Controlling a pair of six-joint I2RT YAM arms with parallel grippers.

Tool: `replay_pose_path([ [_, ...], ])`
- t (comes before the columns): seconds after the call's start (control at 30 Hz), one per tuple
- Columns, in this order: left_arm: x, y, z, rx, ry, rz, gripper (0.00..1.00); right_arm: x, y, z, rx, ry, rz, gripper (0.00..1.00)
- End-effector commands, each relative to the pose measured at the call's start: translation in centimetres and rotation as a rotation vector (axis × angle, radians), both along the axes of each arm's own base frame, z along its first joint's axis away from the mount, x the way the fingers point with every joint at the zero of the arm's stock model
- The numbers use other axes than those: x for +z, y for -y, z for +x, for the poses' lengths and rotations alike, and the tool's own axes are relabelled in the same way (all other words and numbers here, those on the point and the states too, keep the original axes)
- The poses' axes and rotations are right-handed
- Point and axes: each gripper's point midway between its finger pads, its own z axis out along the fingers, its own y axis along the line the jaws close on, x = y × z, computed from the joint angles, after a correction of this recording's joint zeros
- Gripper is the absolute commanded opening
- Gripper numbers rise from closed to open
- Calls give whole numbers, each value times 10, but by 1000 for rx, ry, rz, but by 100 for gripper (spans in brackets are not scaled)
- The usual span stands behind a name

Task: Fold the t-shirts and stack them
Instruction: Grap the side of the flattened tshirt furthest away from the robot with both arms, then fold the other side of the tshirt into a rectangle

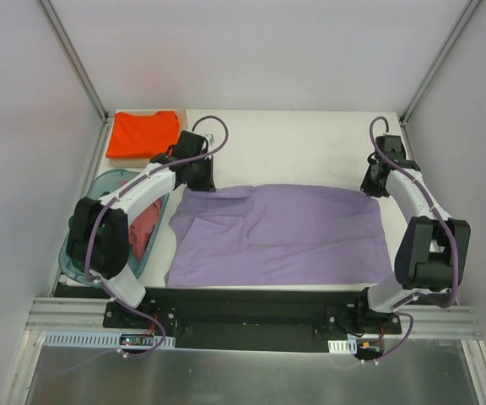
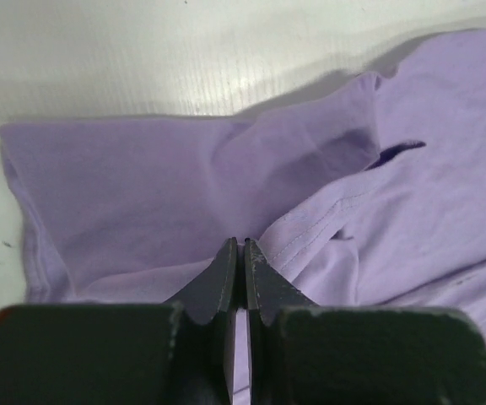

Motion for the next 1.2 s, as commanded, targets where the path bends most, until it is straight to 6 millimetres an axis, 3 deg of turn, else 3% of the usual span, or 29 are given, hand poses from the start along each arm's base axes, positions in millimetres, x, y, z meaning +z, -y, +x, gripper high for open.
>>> replay_pose_path([
  [0.0,25,3,-17,12,86,-43,0,19,6,-18,-46,43,-28,1],
  [0.13,30,5,-40,4,100,-58,0,24,7,-29,-51,47,-33,1],
  [0.33,32,-9,-69,57,104,-81,0,29,9,-42,-55,47,-51,1],
  [0.6,30,-19,-96,86,104,-121,0,32,13,-57,-61,41,-70,1],
  [1.17,49,-31,-129,133,112,-183,0,47,16,-67,-49,54,-87,1],
])
